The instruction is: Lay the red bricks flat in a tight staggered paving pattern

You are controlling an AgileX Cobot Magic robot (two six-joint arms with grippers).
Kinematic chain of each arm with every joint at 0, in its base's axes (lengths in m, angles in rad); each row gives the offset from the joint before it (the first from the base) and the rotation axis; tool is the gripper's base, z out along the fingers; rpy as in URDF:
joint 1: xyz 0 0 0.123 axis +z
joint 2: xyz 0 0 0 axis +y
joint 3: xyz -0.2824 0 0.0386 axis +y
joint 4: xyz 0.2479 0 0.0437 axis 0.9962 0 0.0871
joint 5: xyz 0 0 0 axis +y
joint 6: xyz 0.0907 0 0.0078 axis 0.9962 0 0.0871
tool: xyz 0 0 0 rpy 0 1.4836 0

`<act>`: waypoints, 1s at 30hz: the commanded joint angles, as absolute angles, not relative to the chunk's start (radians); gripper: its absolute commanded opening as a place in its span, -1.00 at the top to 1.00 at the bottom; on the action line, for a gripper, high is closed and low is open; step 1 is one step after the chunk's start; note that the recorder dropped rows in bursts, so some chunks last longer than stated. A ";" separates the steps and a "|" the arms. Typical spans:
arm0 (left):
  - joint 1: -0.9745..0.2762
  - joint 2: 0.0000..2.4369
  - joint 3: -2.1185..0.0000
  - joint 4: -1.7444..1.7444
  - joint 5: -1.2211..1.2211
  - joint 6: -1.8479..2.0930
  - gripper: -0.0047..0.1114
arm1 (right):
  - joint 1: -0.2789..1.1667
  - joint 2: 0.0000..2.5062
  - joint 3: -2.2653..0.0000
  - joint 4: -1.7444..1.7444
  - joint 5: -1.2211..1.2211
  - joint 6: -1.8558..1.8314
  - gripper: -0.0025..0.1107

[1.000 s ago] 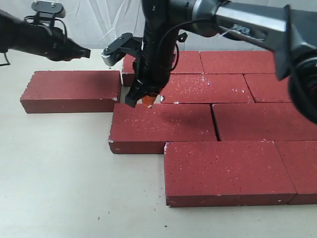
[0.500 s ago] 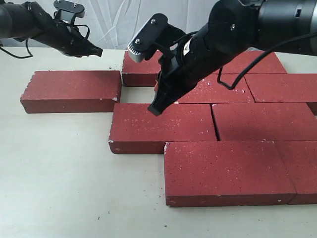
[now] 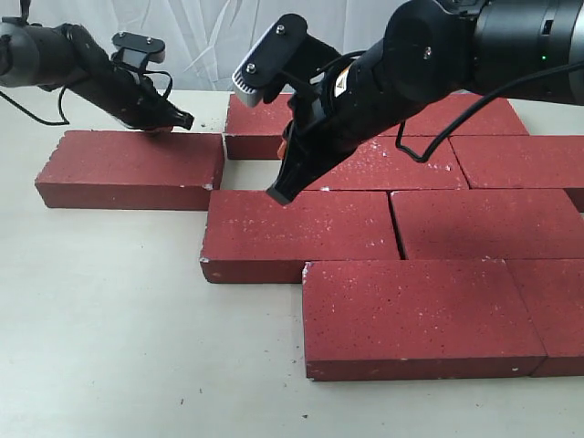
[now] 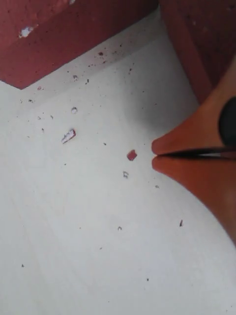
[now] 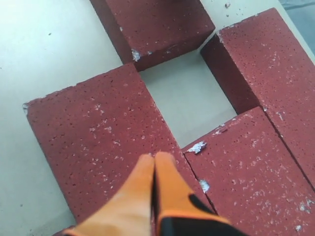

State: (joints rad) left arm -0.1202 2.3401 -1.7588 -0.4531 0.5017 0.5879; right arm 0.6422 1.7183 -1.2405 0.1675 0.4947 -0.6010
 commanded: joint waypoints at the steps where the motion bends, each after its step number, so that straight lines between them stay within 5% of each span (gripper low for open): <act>1: -0.132 2.338 -1.762 -0.468 0.534 0.582 0.92 | 0.640 1.720 -1.237 0.167 0.481 -0.608 0.97; 17: 0.105 2.042 -1.688 -0.105 0.791 0.292 0.92 | 0.640 1.720 -1.230 0.167 0.482 -0.608 0.97; 30: 0.189 2.002 -1.288 -0.176 0.531 0.209 0.92 | 0.640 1.720 -1.231 0.167 0.490 -0.608 0.97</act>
State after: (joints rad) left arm 0.1882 2.0110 -1.3390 -0.1381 0.6489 0.2214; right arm 0.6422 1.7183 -1.2322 0.1675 0.4899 -0.6047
